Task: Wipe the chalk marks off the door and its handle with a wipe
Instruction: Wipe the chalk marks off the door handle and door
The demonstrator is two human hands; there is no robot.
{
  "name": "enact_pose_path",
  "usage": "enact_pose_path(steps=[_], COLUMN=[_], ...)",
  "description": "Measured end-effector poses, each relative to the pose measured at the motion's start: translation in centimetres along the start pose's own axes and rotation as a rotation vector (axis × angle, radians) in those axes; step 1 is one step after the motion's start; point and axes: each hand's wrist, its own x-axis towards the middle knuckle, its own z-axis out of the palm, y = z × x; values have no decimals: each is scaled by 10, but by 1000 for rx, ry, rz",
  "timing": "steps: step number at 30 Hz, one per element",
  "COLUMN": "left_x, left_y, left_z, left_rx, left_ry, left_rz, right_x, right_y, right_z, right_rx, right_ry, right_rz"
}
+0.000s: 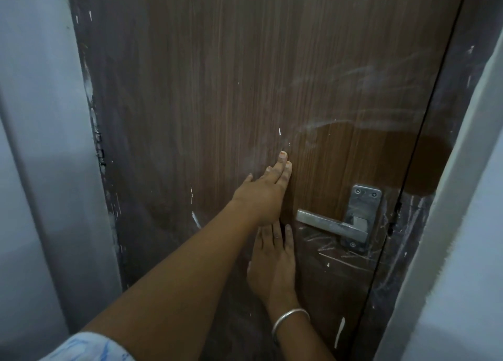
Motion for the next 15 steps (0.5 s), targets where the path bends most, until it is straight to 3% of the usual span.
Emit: enact_pose_path(steps=[5,10,15], left_x=[0,0,-1], left_y=[0,2,2], left_z=[-2,-1,-1], left_rx=[-3,-11,-29], left_ry=[-20,-15,-28], left_rz=[4,-2,-2], right_x=[-13,-26,-23], right_y=[5,13,17], right_z=[-1,-9,-8], right_rx=[25,94,70], right_ry=[-13,82,60], right_rz=[46,253,123])
